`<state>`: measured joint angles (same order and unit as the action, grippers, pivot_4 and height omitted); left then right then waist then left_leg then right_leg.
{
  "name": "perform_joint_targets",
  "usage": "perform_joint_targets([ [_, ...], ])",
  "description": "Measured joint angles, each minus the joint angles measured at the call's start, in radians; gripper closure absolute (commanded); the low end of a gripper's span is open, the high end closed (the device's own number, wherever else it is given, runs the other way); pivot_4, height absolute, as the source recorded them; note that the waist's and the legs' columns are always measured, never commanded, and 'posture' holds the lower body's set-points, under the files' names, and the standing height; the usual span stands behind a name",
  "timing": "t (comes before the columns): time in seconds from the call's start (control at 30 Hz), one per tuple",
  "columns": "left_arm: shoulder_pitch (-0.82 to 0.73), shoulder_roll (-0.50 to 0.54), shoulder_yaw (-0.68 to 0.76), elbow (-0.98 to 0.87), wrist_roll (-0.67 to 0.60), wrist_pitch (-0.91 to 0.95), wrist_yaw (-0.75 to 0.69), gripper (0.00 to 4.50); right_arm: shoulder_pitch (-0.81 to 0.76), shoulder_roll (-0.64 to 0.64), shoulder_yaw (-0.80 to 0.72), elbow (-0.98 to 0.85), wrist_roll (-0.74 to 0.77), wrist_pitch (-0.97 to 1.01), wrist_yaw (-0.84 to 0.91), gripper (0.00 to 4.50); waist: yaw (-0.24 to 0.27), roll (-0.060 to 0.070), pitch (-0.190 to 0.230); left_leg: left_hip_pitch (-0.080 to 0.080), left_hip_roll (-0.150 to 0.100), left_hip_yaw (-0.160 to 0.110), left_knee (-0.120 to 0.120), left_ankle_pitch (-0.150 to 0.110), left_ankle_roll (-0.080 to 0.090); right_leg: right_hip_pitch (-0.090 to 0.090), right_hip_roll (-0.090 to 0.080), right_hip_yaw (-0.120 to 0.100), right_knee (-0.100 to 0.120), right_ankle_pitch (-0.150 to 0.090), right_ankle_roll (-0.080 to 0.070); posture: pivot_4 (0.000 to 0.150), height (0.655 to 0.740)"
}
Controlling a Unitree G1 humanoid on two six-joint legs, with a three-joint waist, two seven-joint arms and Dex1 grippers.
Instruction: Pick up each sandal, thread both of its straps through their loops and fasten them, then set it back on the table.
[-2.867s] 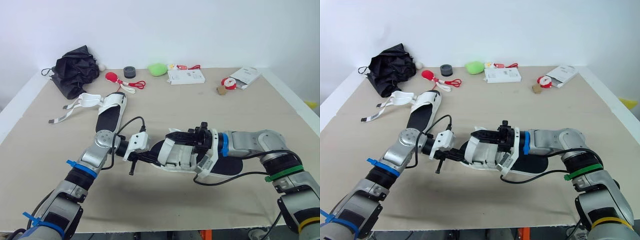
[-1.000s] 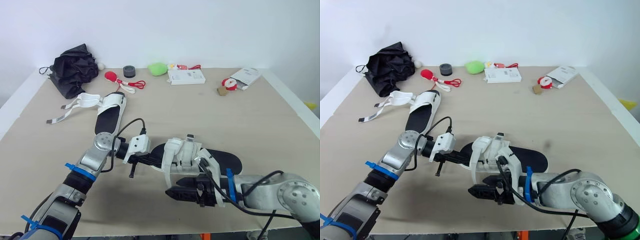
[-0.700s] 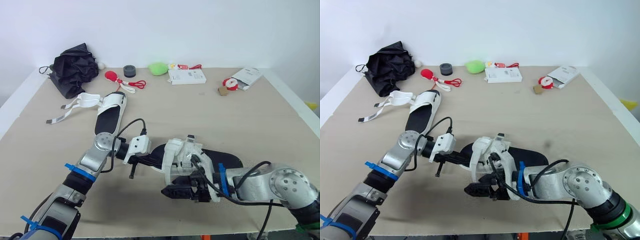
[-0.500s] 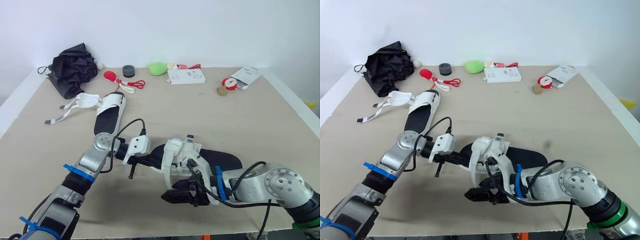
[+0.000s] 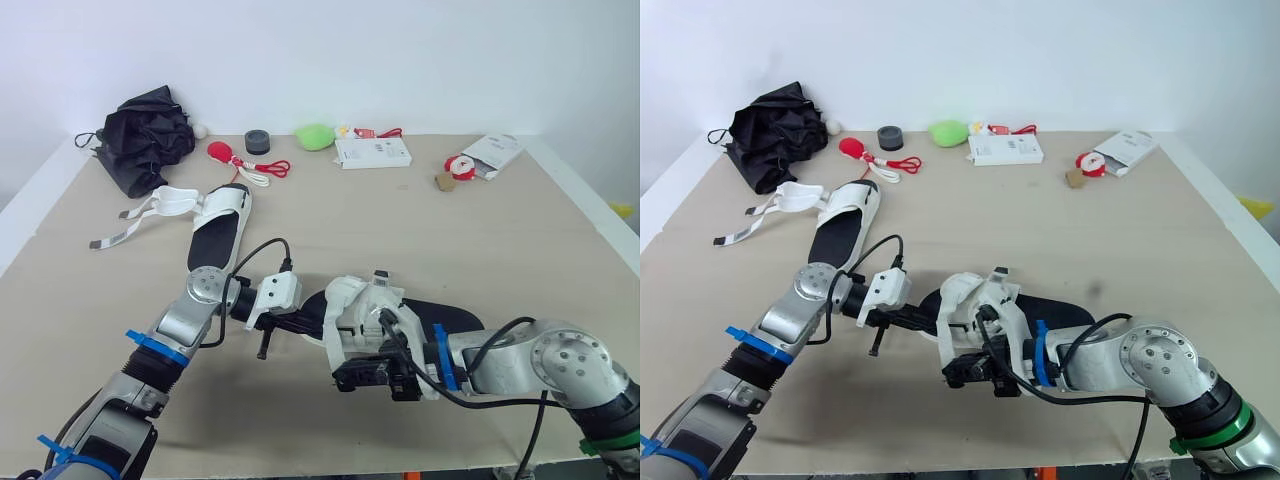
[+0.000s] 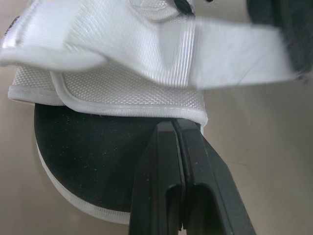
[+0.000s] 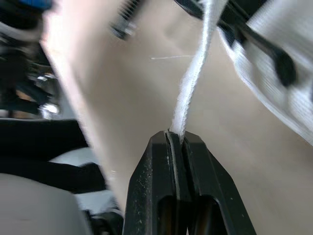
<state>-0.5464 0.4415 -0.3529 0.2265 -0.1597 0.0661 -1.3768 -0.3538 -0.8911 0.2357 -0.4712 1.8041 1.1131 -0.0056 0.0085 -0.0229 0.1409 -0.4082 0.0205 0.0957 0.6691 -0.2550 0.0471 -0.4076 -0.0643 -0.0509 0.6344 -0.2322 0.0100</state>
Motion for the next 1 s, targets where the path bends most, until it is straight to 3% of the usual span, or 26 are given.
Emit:
perform_joint_targets([
  [0.23,0.005,0.001,0.001,-0.003,-0.001,0.0,0.004,4.5,-0.062,0.009,-0.095,-0.006,0.117,-0.071,0.067,4.47,-0.001,0.0,0.0,0.0,0.0,0.0,0.0,-0.001,0.0,0.0,0.0,0.0,-0.001,-0.002,0.003,0.15,0.74],
  [0.37,0.007,-0.001,0.001,-0.003,-0.002,0.0,0.009,4.5,-0.161,0.055,-0.088,0.117,0.062,-0.088,0.018,4.47,0.0,0.0,0.0,0.0,0.0,0.0,0.0,-0.001,0.0,0.0,0.0,0.0,-0.001,0.001,-0.001,0.15,0.74],
  [0.6,0.004,-0.005,-0.001,0.0,-0.005,-0.002,0.005,4.5,-0.201,0.121,-0.044,0.283,-0.123,-0.014,-0.015,4.47,0.0,0.0,0.0,0.0,0.0,0.0,0.0,-0.001,0.0,0.0,0.0,0.0,-0.001,0.0,-0.002,0.15,0.74],
  [1.0,0.012,-0.005,0.0,-0.002,-0.007,-0.007,0.012,4.5,-0.128,0.116,-0.075,0.261,-0.072,0.086,0.025,4.47,0.0,0.001,-0.001,0.0,0.0,0.0,0.0,-0.002,0.0,0.0,-0.001,0.0,-0.001,0.0,-0.002,0.15,0.74],
])
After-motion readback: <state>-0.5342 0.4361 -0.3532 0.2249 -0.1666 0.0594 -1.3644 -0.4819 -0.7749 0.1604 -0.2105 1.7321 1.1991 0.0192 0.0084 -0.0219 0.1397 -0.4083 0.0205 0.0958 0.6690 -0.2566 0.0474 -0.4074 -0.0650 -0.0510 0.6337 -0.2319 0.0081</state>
